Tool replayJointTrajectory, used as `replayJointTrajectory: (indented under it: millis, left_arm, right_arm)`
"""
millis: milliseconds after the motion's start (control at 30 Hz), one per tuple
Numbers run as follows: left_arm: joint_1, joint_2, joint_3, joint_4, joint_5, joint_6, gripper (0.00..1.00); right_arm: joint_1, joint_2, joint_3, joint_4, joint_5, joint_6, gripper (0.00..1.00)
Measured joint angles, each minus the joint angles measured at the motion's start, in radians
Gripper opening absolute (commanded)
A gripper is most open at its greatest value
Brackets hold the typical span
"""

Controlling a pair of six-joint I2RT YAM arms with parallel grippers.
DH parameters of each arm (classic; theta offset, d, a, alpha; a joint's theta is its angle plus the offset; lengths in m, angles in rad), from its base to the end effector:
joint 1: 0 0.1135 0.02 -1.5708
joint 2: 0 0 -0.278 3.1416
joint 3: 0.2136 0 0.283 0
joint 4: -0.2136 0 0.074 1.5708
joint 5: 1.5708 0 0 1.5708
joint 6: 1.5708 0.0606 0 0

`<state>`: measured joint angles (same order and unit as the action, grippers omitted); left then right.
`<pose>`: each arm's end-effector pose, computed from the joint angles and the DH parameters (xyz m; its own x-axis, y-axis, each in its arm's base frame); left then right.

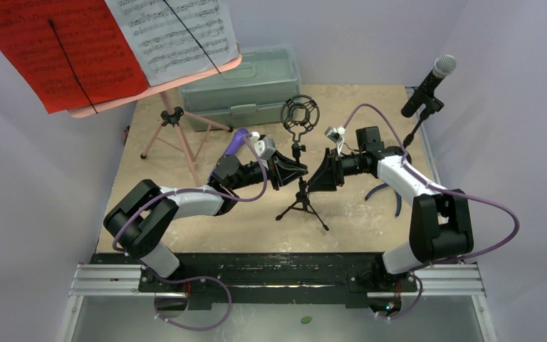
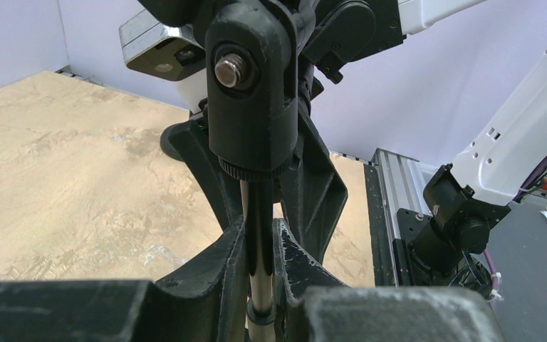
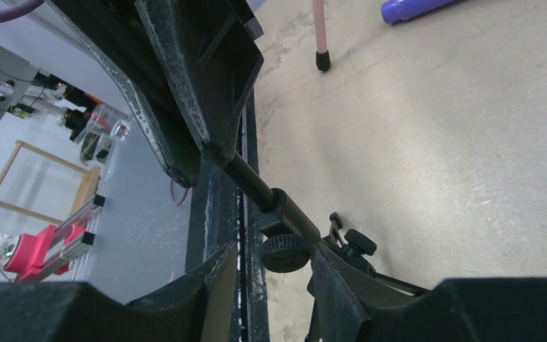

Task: Pack up the instrument practice props
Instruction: Unscrew the knob on the microphone stand.

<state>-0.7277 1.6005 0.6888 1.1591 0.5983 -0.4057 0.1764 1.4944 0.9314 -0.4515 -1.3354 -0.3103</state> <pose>0.2501 -0.2685 0.2399 -0.2098 -0.2498 -0.9453 0.9518 0.1689 -0.2559 0.2961 0.1126 0.2190 -0.6293 -0.1845 -0.7550 -0.7756 0.0873 0.6251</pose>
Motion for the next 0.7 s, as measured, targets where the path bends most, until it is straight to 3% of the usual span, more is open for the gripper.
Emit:
replayJointTrajectory:
  millis: [200,467,567,700]
  left_arm:
    - [0.0,0.0,0.0,0.0,0.0,0.0,0.0]
    - [0.0,0.0,0.0,0.0,0.001,-0.003,0.0]
    - [0.0,0.0,0.0,0.001,0.001,-0.004,0.0]
    - [-0.002,0.0,0.0,0.005,0.003,-0.005,0.0]
  right_arm:
    - [0.0,0.0,0.0,0.015,-0.001,0.011,0.41]
    - [-0.001,0.0,0.004,0.01,0.008,-0.014,0.01]
    - [-0.001,0.0,0.028,-0.058,0.021,-0.115,0.0]
    - [0.002,-0.018,0.061,-0.189,0.048,-0.368,0.0]
